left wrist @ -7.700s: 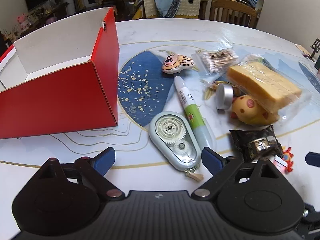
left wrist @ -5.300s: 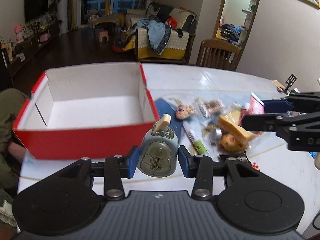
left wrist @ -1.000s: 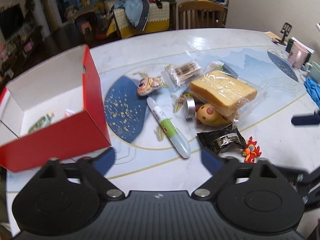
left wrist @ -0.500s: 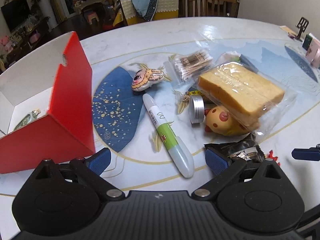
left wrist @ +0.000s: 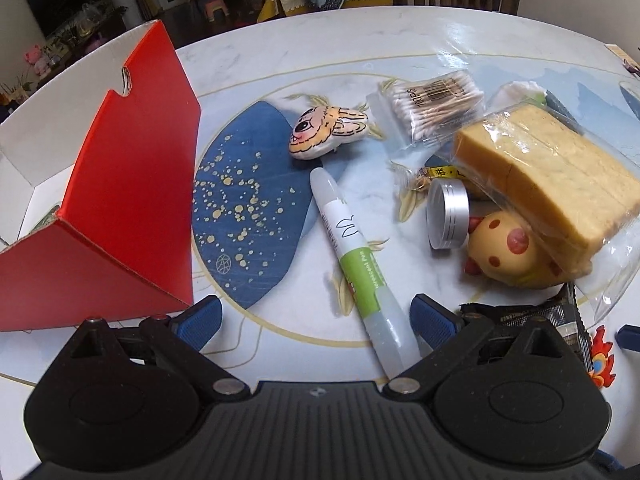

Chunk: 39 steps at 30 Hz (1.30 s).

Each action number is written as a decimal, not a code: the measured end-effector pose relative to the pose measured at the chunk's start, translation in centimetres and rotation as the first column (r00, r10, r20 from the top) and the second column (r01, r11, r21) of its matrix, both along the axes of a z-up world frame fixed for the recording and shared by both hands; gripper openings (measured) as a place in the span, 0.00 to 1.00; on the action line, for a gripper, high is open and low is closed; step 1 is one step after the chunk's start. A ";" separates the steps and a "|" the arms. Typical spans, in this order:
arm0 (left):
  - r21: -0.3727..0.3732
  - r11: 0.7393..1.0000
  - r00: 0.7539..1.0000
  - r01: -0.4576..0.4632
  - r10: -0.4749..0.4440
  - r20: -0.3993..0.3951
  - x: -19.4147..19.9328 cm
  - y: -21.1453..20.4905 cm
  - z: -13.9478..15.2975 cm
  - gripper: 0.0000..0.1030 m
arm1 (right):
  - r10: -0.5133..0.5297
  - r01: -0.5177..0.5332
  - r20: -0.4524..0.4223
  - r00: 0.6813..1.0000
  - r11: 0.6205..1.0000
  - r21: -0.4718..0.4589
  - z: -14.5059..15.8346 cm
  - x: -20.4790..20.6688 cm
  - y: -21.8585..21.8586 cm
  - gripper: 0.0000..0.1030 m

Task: Organize objects
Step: 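Grasp the green-and-white marker with the left gripper while the right gripper approaches the red dragon keychain, then grasp the red dragon keychain with the right gripper and lift it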

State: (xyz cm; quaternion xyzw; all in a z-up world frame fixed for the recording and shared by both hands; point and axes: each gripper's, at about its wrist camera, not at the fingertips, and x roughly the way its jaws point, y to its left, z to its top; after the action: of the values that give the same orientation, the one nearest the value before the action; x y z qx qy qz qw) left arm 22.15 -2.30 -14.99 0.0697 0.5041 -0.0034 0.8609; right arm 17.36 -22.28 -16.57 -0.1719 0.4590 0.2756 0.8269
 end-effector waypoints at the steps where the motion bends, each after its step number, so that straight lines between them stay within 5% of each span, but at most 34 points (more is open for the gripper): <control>1: 0.004 1.000 1.000 0.006 -0.006 0.004 -0.1 -0.1 0.0 0.98 | -0.003 0.003 0.001 1.000 1.000 0.004 0.0 0.1 0.0 0.78; 7: 0.021 0.998 0.998 0.062 -0.062 0.027 -0.8 -0.7 0.1 0.89 | -0.012 0.012 0.008 1.000 1.000 0.015 0.1 0.1 -0.2 0.69; 15: -0.056 0.996 0.997 0.074 -0.073 0.014 -1.2 -0.9 0.7 0.26 | -0.018 0.018 0.017 1.000 1.000 0.015 0.4 -0.1 -0.2 0.51; 17: -0.045 0.996 0.997 0.080 -0.080 0.008 -1.3 -1.0 0.8 0.21 | -0.024 0.024 0.018 1.000 1.000 0.010 0.5 -0.2 -0.2 0.48; 27: -0.090 0.994 0.997 0.068 -0.070 -0.012 -2.9 0.1 1.3 0.18 | -0.075 0.077 -0.033 0.997 0.995 0.067 1.6 -0.4 -1.8 0.46; 39: -0.158 0.987 0.999 0.030 -0.033 -0.018 -6.9 2.0 2.6 0.17 | -0.020 0.022 -0.017 1.000 0.994 0.106 4.4 -2.3 -2.4 0.46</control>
State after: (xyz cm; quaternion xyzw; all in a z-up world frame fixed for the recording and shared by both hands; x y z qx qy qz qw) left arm 15.22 -0.30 -12.37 0.0094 0.5097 -0.0575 0.8584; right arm 15.10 -24.72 -12.14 -0.1207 0.4520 0.2922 0.8341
